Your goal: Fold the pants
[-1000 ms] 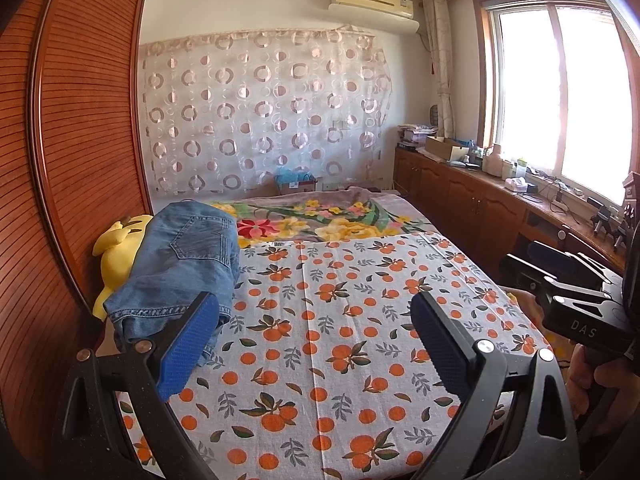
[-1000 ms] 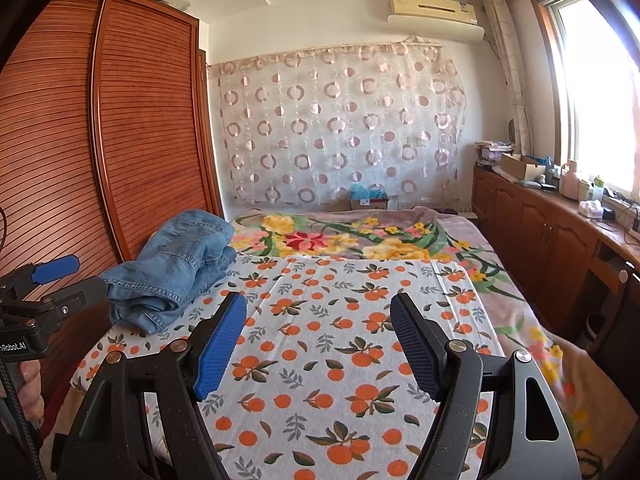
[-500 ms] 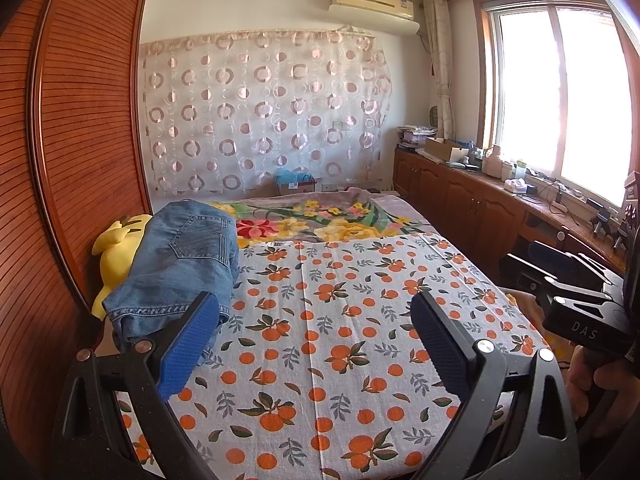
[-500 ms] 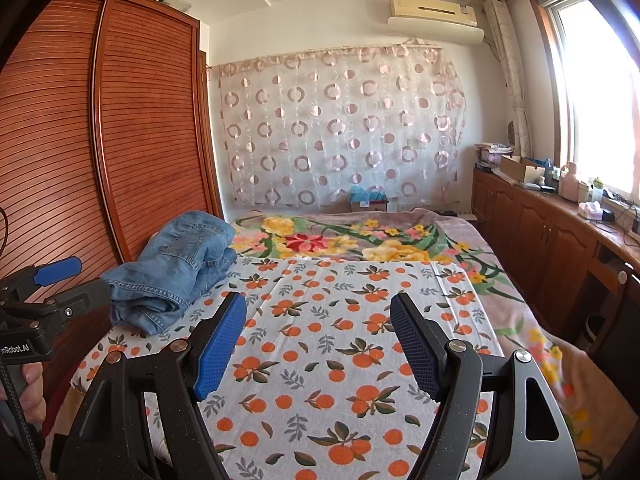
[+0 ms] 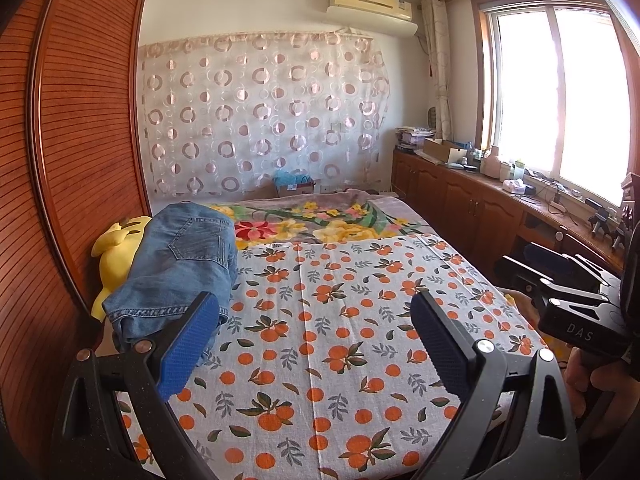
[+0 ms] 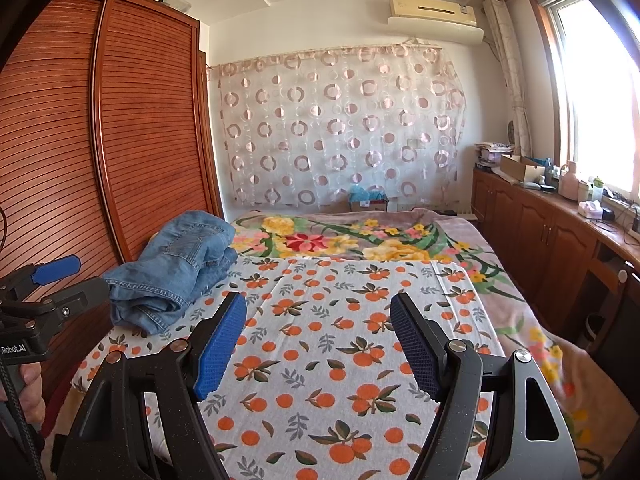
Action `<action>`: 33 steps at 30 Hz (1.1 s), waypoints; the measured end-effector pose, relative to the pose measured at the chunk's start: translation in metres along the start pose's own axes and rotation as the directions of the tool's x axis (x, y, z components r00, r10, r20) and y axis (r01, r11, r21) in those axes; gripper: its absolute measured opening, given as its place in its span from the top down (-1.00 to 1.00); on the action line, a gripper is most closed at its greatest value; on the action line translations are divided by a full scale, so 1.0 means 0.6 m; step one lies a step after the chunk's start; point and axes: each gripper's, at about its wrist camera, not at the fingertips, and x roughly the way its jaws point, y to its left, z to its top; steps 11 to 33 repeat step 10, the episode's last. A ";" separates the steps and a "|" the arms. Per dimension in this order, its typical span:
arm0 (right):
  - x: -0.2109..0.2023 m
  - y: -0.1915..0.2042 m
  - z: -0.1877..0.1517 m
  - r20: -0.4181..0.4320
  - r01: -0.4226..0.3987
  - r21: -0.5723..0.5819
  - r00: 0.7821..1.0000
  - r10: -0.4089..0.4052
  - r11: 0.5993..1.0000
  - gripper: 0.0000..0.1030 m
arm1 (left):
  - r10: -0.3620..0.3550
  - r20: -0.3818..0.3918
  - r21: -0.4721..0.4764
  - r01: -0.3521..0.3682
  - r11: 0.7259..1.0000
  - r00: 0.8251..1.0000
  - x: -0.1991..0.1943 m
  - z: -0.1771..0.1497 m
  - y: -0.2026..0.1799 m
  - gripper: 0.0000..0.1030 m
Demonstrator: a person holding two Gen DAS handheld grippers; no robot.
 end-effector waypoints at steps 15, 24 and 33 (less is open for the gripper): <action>0.000 0.000 -0.001 0.000 0.000 0.000 1.000 0.000 1.000 -0.48 | 0.001 0.000 -0.001 -0.001 1.000 1.000 0.000 0.000 -0.001 -0.88; 0.000 0.000 -0.001 0.000 0.000 0.000 1.000 0.000 1.000 -0.48 | 0.001 0.000 -0.001 -0.001 1.000 1.000 0.000 0.000 -0.001 -0.88; 0.000 0.000 -0.001 0.000 0.000 0.000 1.000 0.000 1.000 -0.48 | 0.001 0.000 -0.001 -0.001 1.000 1.000 0.000 0.000 -0.001 -0.88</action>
